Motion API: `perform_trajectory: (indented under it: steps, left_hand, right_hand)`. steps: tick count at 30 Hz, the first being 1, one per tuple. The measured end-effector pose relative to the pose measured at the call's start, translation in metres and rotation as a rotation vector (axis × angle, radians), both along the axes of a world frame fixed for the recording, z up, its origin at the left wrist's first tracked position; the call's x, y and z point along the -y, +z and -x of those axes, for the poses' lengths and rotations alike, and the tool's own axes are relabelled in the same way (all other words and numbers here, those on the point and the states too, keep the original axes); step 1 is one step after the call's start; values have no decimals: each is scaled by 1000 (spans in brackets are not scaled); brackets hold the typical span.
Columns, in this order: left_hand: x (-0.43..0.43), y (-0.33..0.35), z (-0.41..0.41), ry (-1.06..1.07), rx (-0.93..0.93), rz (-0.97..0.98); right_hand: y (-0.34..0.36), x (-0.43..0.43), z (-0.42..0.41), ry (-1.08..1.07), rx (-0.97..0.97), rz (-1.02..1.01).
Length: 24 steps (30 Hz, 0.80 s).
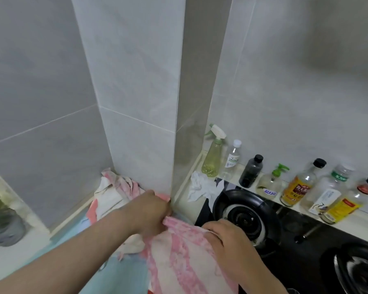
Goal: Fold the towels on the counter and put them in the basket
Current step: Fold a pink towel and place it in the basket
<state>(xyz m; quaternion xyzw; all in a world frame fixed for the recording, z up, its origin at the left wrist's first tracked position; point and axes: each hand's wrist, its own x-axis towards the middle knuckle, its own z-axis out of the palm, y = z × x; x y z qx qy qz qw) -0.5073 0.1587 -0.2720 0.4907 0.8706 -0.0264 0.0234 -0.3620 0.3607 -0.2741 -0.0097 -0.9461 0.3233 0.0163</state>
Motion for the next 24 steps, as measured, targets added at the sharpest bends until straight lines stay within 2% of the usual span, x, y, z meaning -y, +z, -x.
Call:
perform_trajectory:
  steps: [2,4,7,9,12,16,21,24]
  left_hand:
    - [23,14,7,16,-15,-125]
    - [49,28,15,89,81,-253]
    - [94,48,26,275,199,-366]
    - [128,58,31,310,251,-396]
    - [175,66,33,260,335,-319]
    - [230,68,19,168,401,-101]
    - [279,63,-6,149,647,-49]
    - [302,51,-17,148,758,76]
  right_hand:
    - [10,11,-1,-28,132,56]
    - [14,23,-3,-73,257,56]
    - [16,38,-13,-147,253,85]
    - [23,51,-18,-259,189,85]
    - [44,75,-25,-444,1,83]
    - [74,122,-30,-652,-216,223]
    - [93,163,-29,-759,-317,396]
    - [93,183,-27,-803,-315,402]
